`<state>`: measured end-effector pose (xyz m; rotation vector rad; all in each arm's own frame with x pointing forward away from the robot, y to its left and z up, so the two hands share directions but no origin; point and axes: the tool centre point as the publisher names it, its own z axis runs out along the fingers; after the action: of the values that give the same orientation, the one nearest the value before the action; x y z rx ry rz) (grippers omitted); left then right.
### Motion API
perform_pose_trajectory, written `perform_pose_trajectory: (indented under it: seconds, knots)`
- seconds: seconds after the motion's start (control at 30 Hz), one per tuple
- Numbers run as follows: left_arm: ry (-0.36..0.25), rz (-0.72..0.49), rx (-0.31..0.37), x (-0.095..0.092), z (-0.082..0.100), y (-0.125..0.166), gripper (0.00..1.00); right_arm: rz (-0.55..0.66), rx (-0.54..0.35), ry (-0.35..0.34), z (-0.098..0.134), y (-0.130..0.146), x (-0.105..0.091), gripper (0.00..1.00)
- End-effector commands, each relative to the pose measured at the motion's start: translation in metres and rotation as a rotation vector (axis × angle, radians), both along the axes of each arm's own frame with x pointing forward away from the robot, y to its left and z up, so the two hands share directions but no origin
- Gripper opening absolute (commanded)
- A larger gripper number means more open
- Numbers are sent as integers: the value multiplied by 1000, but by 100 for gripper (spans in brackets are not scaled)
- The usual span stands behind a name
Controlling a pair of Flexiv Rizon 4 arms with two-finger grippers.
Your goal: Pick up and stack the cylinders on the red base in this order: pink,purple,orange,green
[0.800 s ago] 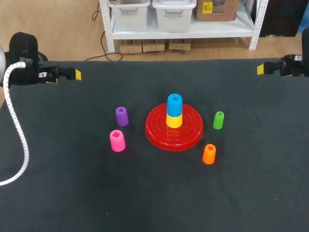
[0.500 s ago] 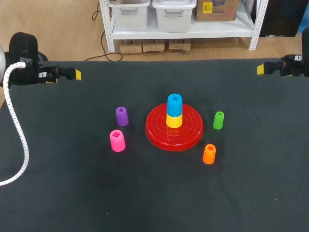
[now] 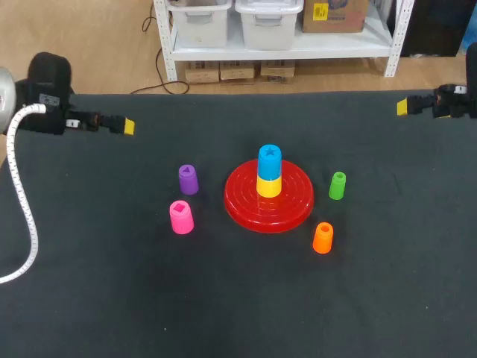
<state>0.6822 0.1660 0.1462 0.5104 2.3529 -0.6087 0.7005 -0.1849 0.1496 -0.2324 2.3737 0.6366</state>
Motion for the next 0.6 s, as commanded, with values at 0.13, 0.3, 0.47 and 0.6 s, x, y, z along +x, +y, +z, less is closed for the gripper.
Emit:
perform_pose_trajectory:
  seconds: [0.13, 0.3, 0.47, 0.6]
  knots:
    - [-222, -491, -119, -33, 14, 14, 100, -1, 0, 0, 0, 0, 0, 100]
    - [-222, -491, -119, -33, 14, 14, 100, -1, 0, 0, 0, 0, 0, 100]
    - [-295, -871, -59, -53, 11, 10, 100, -1, 0, 0, 0, 0, 0, 100]
    - [-305, -1101, -20, -66, 6, 14, 100, -1, 0, 0, 0, 0, 0, 100]
